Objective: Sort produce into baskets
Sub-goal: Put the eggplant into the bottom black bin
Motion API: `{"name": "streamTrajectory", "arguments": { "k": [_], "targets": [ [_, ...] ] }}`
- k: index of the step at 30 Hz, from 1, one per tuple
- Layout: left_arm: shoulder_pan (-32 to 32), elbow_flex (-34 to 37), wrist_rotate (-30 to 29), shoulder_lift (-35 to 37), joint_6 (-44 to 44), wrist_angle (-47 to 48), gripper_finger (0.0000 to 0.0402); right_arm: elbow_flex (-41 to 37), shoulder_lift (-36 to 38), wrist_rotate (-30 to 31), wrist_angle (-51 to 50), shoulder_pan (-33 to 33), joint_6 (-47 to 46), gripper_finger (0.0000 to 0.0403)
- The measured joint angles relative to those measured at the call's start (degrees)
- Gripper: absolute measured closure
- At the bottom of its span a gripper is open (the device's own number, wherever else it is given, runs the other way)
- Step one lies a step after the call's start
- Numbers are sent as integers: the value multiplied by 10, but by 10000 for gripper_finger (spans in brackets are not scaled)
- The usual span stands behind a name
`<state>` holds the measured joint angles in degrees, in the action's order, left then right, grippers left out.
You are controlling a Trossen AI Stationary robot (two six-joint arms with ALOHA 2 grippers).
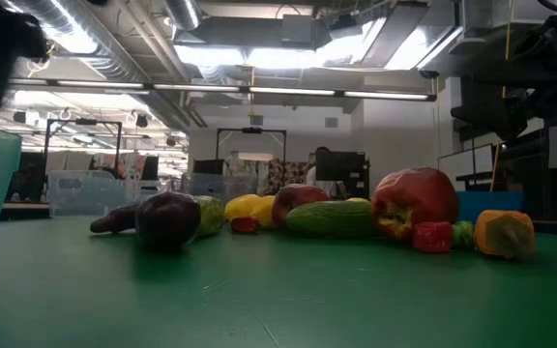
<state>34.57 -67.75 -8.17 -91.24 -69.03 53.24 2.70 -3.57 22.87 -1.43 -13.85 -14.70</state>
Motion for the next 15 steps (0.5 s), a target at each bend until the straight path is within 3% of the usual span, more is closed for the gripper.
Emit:
{"name": "streamTrajectory", "arguments": {
  "k": [6,15],
  "targets": [
    [-81,0,-12,0,-12,40,168,0,0,0,0,0,0,27],
    [-210,0,-31,0,139,48,169,0,0,0,0,0,0,27]
  ]
}}
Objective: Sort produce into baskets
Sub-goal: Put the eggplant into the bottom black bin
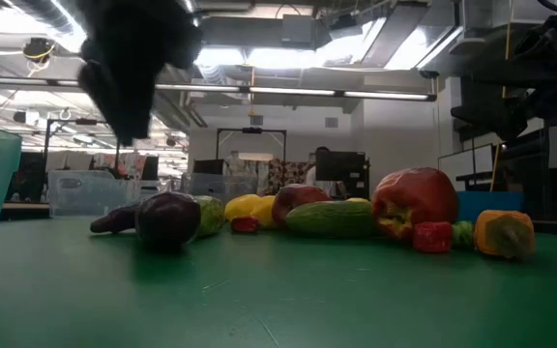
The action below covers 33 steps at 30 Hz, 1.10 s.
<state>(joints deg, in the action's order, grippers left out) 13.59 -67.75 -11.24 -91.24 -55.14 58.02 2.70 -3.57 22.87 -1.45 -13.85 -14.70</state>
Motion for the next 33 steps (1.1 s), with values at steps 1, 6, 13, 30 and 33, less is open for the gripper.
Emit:
{"name": "streamTrajectory", "arguments": {
  "k": [1,6,13,30,33],
  "targets": [
    [-15,0,-2,0,13,0,169,0,0,0,0,0,0,27],
    [-76,0,-49,0,47,-4,169,0,0,0,0,0,0,27],
    [-127,0,-81,0,52,-12,169,0,0,0,-1,0,0,27],
    [-120,144,-18,-8,44,-185,169,0,0,0,-3,0,0,27],
    [-116,166,-7,-10,45,-224,169,0,0,0,-3,0,0,27]
  ]
}}
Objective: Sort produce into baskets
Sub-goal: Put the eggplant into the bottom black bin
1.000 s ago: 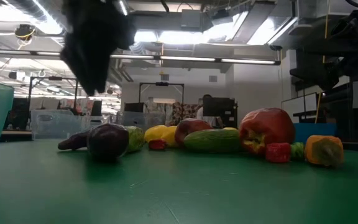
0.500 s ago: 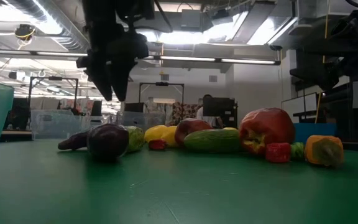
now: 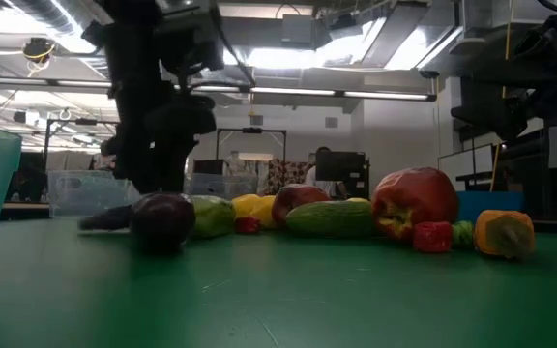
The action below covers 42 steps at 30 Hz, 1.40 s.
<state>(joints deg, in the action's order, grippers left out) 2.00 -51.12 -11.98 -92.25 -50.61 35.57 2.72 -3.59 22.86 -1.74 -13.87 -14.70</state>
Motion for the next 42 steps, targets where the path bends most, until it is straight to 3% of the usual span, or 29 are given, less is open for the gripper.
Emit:
{"name": "streamTrajectory", "arguments": {
  "k": [16,25,29,35,42],
  "targets": [
    [0,10,25,-12,33,-27,170,0,0,0,-1,0,0,27],
    [1,7,22,-41,47,-33,247,0,0,0,-2,0,0,27],
    [0,8,27,-25,44,-31,258,0,0,0,-2,0,0,27],
    [0,8,31,5,43,-28,243,0,0,0,-2,0,0,27],
    [12,8,100,66,25,28,251,0,0,0,-2,0,0,27]
  ]
}}
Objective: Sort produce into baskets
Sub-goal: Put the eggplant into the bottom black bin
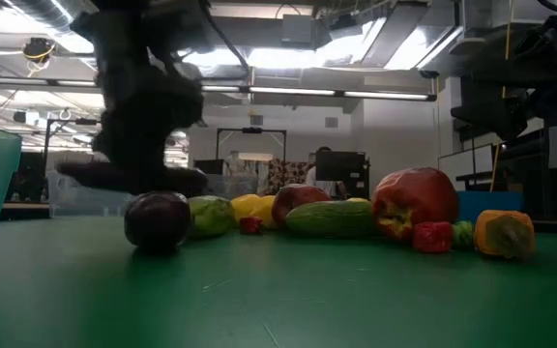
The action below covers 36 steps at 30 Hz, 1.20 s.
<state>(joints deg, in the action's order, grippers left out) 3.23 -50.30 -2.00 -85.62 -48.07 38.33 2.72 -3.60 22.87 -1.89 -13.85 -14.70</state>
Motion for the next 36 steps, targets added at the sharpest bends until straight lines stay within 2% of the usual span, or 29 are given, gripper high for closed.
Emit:
{"name": "streamTrajectory", "arguments": {
  "k": [4,8,15,20,30,36],
  "targets": [
    [22,0,41,47,2,65,247,0,0,0,0,0,0,27],
    [58,0,68,100,-45,93,238,0,0,0,0,0,0,27],
    [146,0,94,181,-161,85,236,0,0,0,2,0,0,27],
    [228,0,105,222,-257,38,236,0,0,1,2,0,0,27],
    [354,0,105,210,-554,35,235,0,0,1,2,0,0,27],
    [424,0,104,196,-673,-4,235,0,0,2,2,0,1,27]
  ]
}}
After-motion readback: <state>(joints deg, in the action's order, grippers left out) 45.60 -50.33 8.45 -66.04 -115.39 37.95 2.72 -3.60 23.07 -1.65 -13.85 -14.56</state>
